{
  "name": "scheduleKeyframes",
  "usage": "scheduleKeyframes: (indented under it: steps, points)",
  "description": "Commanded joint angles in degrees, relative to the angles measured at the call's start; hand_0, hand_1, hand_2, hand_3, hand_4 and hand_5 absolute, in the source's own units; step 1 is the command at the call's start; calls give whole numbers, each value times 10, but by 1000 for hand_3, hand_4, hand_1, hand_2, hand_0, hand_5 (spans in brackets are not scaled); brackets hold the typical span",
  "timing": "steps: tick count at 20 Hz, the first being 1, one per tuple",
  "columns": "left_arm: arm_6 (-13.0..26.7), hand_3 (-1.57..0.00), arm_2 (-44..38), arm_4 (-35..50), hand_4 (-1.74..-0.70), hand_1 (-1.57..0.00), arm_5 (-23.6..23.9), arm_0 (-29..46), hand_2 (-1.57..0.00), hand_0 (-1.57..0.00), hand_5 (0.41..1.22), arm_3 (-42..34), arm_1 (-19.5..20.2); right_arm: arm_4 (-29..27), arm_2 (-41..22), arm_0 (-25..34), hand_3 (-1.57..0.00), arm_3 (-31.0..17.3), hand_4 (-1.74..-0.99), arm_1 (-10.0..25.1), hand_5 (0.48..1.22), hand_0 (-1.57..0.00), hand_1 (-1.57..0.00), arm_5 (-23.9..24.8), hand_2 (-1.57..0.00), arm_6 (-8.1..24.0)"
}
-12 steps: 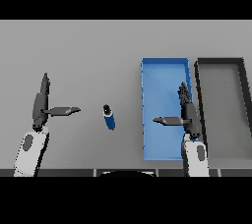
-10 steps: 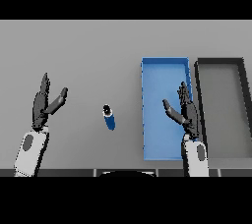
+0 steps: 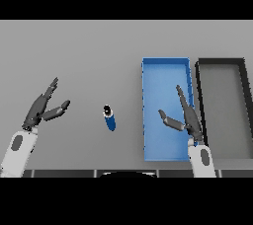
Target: Pick up the blue pipe and place it into the blue bin.
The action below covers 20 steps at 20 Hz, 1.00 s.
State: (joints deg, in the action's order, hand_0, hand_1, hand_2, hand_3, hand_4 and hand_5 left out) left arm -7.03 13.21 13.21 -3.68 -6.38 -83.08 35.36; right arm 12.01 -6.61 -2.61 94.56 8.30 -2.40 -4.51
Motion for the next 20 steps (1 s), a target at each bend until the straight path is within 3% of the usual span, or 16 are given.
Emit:
scheduleKeyframes:
  steps: [1,6,11,14,20]
  points:
    - [1,1,3,1,-967,1,-6,-2,1,1,598,-4,2,2,-1,-1,1,5,-1191,3,587,1,1,-1,1,3]
    - [-24,1,31,14,-984,1,-67,33,1,1,578,-73,35,-5,0,-8,1,18,-1194,4,579,1,1,-5,1,13]
    - [62,1,93,-6,-1031,1,-89,53,1,1,496,-149,46,-16,2,0,1,16,-1229,-2,576,1,1,-8,1,24]
    - [72,1,128,-34,-1075,1,-97,50,1,1,472,-150,26,-11,0,0,1,15,-1219,0,572,1,1,-8,1,11]
    - [57,1,172,-75,-1149,1,-90,20,1,1,484,-121,-41,-12,-2,0,1,18,-1210,-3,564,1,1,-9,1,27]
